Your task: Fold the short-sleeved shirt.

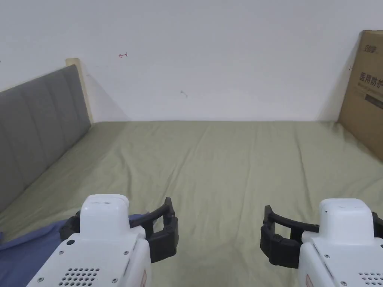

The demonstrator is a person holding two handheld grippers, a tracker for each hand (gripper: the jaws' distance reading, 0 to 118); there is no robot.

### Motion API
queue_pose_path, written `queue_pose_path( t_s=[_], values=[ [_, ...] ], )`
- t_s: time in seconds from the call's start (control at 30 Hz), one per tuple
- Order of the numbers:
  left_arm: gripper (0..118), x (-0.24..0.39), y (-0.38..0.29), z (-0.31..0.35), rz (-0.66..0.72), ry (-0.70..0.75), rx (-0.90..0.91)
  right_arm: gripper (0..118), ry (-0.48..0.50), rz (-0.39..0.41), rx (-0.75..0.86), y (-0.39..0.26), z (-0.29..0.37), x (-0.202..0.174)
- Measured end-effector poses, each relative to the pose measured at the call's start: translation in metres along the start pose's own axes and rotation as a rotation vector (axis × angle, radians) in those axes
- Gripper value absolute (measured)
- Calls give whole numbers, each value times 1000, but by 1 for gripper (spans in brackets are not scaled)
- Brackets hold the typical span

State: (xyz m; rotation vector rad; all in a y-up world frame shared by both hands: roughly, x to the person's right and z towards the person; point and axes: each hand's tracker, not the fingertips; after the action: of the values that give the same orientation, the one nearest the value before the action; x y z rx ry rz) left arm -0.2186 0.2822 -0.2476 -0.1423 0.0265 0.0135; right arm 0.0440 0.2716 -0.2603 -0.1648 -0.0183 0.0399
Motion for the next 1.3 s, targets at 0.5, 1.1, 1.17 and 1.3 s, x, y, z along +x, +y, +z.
queue_pose_path(
  t_s=[0.5,1.1,1.17,1.3],
  values=[
    [102,1,-2,-4,-4,-4,-15,118,3,-17,-23,-2,-4,2],
    [103,-55,-28,-8,1028,-284,99,118,-20,938,135,2,7,-94],
    [103,-60,-30,-8,1078,-293,116,118,2,882,145,3,7,-93],
    [103,-56,-4,-1,761,-162,98,118,30,480,75,23,5,-72]
  ],
)
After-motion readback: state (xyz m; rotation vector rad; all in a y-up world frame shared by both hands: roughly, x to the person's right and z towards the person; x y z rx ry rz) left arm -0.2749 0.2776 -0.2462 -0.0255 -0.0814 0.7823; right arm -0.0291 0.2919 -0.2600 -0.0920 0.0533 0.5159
